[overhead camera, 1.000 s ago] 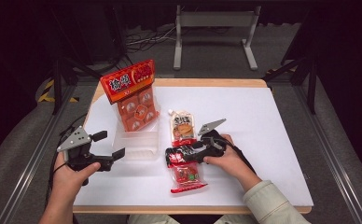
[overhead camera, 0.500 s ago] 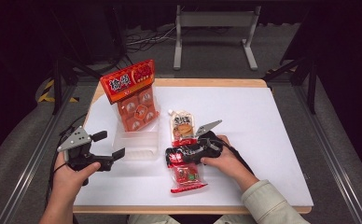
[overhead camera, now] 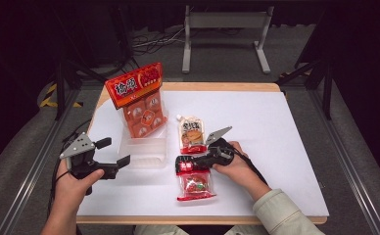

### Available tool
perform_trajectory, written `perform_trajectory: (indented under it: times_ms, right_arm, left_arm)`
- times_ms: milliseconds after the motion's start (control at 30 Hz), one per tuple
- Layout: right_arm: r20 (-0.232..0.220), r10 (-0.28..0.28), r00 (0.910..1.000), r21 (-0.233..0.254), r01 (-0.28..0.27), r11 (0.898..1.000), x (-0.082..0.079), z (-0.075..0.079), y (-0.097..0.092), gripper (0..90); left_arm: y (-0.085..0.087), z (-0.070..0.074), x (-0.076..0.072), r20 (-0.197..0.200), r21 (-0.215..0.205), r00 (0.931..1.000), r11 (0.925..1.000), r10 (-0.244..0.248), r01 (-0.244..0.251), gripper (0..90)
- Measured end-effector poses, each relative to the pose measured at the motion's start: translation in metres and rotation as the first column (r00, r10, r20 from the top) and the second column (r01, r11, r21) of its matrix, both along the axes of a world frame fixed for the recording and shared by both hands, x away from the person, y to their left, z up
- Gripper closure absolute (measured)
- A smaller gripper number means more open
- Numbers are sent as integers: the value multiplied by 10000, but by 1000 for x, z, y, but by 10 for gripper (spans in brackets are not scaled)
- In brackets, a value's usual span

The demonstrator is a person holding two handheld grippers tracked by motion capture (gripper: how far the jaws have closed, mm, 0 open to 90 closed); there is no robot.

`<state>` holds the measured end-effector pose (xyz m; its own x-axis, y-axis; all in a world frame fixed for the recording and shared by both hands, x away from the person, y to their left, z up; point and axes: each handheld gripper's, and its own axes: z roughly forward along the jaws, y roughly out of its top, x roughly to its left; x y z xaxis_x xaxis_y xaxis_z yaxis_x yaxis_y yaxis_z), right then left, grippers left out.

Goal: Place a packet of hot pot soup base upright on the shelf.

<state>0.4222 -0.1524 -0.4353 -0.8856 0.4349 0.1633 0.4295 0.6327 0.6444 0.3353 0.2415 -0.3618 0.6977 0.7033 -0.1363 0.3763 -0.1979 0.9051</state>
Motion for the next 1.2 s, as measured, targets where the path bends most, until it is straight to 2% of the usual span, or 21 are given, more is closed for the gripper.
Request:
perform_trajectory:
  times_ms: [133,233,367,667,900,1100,1200]
  right_arm:
    - [155,46,9999,-98,-44,9999,-2,1,1,866]
    - [249,58,9997,162,-62,9998,-4,7,-1,882]
    - [382,61,9993,195,-69,9998,-6,9,-1,887]
    - [548,49,9985,693,-87,9976,-13,24,-6,891]
    - [909,210,9956,1548,-350,9873,-28,49,-14,894]
    - [1312,351,9907,1766,-582,9826,-37,63,-18,897]
    - [1498,481,9875,2017,-781,9763,-43,74,-21,900]
  left_arm:
    - [2,-1,1,20,62,10000,10000,31,-31,54]
    - [3,-1,0,-24,36,10000,10000,85,-85,53]
    - [2,0,-1,-12,-15,10000,10000,81,-81,54]
    - [3,-1,-1,22,4,9999,9999,108,-108,54]
    - [5,-1,-2,20,-31,10000,10000,81,-81,54]
    - [5,-1,-2,71,-46,9999,9999,107,-107,54]
    - [5,-1,-2,68,-34,9999,9999,98,-98,54]
